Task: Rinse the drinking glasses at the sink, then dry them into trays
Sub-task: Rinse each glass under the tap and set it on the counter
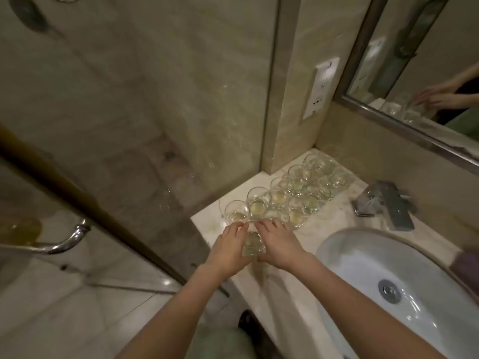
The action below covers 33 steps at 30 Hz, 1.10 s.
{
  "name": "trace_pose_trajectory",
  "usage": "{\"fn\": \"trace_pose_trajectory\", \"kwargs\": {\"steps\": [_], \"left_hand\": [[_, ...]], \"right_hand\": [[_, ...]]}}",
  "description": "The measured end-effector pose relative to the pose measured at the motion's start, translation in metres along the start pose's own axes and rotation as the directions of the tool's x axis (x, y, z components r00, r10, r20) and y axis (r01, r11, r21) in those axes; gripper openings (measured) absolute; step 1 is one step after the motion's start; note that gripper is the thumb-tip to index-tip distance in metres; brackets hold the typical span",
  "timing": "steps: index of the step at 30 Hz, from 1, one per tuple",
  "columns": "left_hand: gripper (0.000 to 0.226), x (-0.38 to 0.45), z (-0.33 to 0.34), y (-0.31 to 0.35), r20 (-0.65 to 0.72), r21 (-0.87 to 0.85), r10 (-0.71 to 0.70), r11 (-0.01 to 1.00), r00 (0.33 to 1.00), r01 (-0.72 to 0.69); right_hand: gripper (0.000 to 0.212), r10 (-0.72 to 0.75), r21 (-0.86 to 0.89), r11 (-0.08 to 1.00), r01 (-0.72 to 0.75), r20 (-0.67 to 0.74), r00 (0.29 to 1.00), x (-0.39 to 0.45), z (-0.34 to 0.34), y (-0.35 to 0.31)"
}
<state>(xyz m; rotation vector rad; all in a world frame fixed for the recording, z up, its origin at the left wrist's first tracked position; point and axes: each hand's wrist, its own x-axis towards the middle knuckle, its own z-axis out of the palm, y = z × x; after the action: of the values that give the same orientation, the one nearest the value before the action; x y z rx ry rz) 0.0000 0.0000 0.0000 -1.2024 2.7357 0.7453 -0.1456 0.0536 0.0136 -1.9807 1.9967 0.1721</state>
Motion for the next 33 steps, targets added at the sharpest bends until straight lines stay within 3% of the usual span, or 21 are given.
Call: {"fn": "trace_pose_trajectory", "kwargs": {"steps": [5,17,23,33], "left_hand": [[0.085,0.008,0.003,-0.002,0.009,-0.114,-0.054,0.992,0.998,0.055],[0.081,0.022,0.012,0.003,0.007,-0.102,-0.096,0.990,0.995,0.096],[0.080,0.025,0.008,0.006,0.056,-0.222,-0.122,0.966,0.991,0.131],[0.083,0.022,-0.009,0.010,0.109,-0.207,-0.114,0.969,0.987,0.135]], "right_hand": [[0.086,0.020,-0.033,0.999,-0.021,-0.005,1.000,0.014,0.001,0.002],[0.073,-0.001,-0.098,0.995,0.000,-0.005,1.000,0.028,0.002,-0.003],[0.071,0.001,-0.049,0.999,-0.001,0.001,1.000,0.032,0.000,0.000],[0.078,-0.010,0.093,0.996,0.007,0.037,0.999,0.023,-0.012,0.010]]}}
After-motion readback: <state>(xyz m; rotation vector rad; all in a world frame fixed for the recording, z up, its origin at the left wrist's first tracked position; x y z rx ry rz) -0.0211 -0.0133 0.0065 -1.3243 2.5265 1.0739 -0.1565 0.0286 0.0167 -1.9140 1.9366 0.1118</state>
